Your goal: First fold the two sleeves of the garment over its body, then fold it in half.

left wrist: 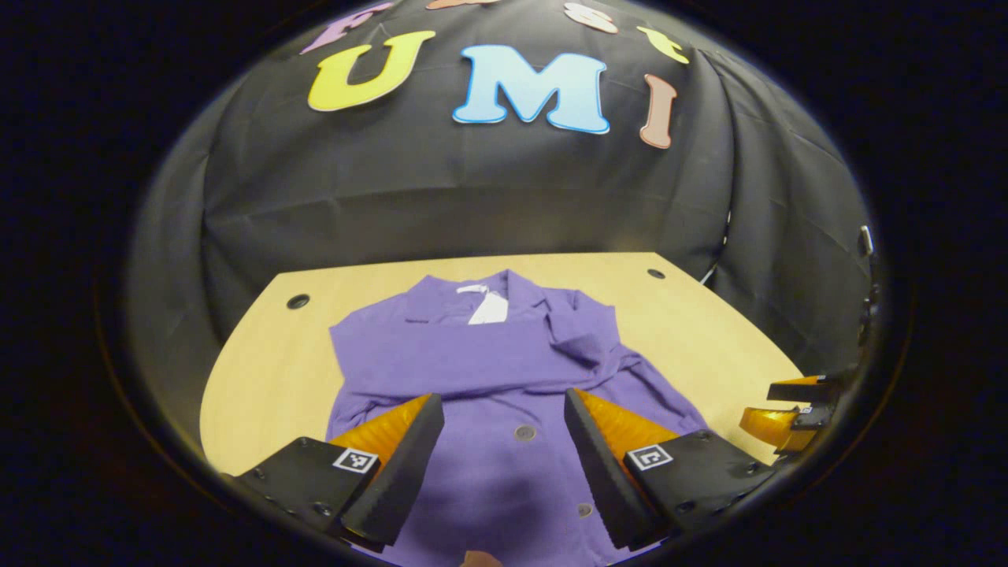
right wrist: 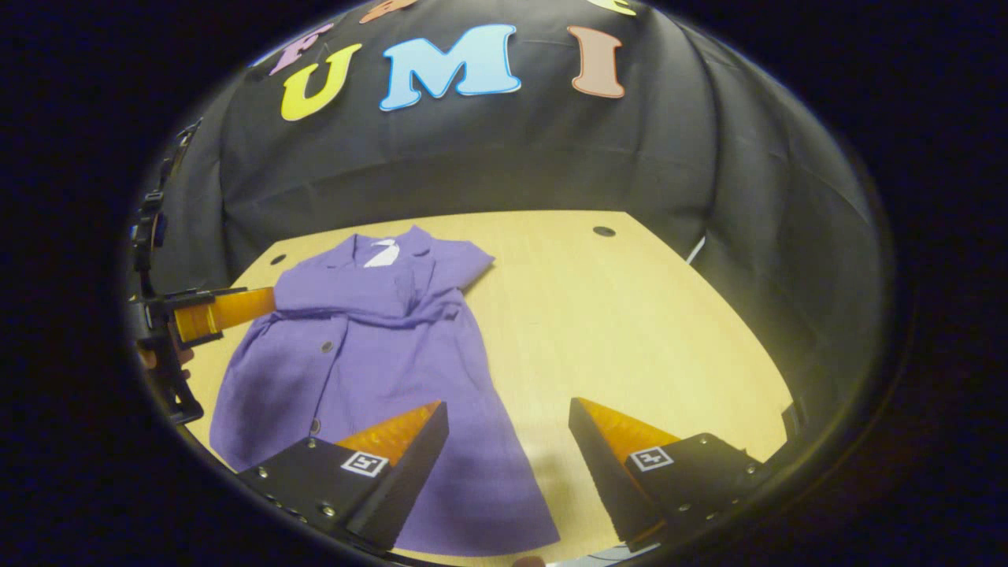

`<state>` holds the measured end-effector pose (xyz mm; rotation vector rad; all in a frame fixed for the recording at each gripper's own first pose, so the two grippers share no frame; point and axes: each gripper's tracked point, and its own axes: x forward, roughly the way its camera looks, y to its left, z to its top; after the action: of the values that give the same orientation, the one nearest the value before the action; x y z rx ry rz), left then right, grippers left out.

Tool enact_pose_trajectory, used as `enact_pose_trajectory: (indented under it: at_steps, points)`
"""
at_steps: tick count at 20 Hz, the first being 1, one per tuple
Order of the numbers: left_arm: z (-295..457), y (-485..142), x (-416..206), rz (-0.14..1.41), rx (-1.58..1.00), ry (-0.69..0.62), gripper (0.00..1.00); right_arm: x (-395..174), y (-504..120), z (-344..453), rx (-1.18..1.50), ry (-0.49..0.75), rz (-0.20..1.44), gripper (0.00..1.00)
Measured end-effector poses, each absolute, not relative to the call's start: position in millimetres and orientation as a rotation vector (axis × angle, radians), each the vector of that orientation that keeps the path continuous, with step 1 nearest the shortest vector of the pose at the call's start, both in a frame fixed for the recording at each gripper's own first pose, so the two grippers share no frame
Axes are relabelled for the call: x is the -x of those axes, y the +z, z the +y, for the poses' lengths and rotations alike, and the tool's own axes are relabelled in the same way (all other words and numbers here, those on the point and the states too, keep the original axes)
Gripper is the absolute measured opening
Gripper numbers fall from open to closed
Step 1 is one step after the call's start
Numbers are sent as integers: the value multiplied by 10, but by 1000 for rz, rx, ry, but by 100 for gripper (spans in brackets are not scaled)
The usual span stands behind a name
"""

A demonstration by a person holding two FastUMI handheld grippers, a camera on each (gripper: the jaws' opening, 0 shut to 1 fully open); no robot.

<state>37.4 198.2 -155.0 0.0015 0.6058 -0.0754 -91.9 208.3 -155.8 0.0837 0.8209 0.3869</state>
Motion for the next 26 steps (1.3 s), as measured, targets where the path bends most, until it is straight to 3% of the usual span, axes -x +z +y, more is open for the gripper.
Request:
enact_pose_trajectory:
  at_steps: [17, 26]
  points:
    - [3169, -2000, 1593, 713, 56, 119, 99, 1763, -2016, 1799, -121, 315, 999, 95]
    - [3548, -2268, 2100, 767, 127, 156, 98, 1902, -2136, 1783, -163, 281, 1039, 95]
